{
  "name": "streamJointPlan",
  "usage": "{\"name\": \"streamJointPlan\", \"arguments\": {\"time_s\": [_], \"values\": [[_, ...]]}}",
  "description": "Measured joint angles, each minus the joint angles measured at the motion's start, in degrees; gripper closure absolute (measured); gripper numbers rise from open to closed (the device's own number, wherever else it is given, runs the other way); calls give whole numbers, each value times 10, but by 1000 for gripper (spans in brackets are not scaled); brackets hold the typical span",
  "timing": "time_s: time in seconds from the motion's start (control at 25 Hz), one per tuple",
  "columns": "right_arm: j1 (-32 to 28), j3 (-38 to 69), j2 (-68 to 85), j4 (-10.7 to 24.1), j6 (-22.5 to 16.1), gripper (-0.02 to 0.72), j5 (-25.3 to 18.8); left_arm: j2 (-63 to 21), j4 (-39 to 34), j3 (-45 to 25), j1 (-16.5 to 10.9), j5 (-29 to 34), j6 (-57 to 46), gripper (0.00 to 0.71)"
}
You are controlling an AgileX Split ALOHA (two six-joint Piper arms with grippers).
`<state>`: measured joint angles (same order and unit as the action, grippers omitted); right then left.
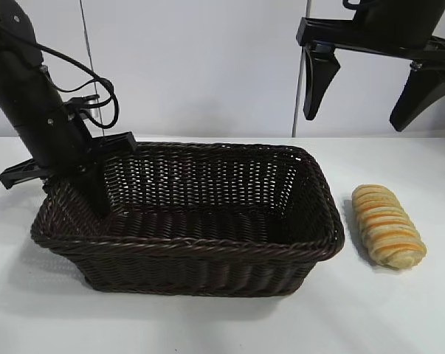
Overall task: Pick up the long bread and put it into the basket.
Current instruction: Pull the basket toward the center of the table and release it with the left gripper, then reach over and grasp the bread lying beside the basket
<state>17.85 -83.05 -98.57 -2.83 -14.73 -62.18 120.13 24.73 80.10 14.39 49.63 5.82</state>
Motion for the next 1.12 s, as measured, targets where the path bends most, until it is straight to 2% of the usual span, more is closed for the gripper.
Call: {"name": "streamJointPlan", "arguments": {"time_s": [0.08, 0.16, 0.36, 0.44, 0.56, 0.76, 1.12], "values": [[0, 0, 0, 0, 0, 8, 0, 0, 4, 0, 0, -1, -2, 566], [0, 0, 0, 0, 0, 8, 0, 0, 6, 3, 0, 0, -4, 501], [0, 0, 0, 0, 0, 8, 0, 0, 5, 3, 0, 5, -10, 182], [0, 0, 0, 0, 0, 8, 0, -7, -3, 3, 0, 12, -22, 114], [0, 0, 0, 0, 0, 8, 0, -27, -36, 7, 0, 14, -48, 76], [0, 0, 0, 0, 0, 8, 0, -71, -85, 26, 0, 50, -78, 57], [0, 0, 0, 0, 0, 8, 0, -169, -99, 29, 0, 95, -86, 52]]}}
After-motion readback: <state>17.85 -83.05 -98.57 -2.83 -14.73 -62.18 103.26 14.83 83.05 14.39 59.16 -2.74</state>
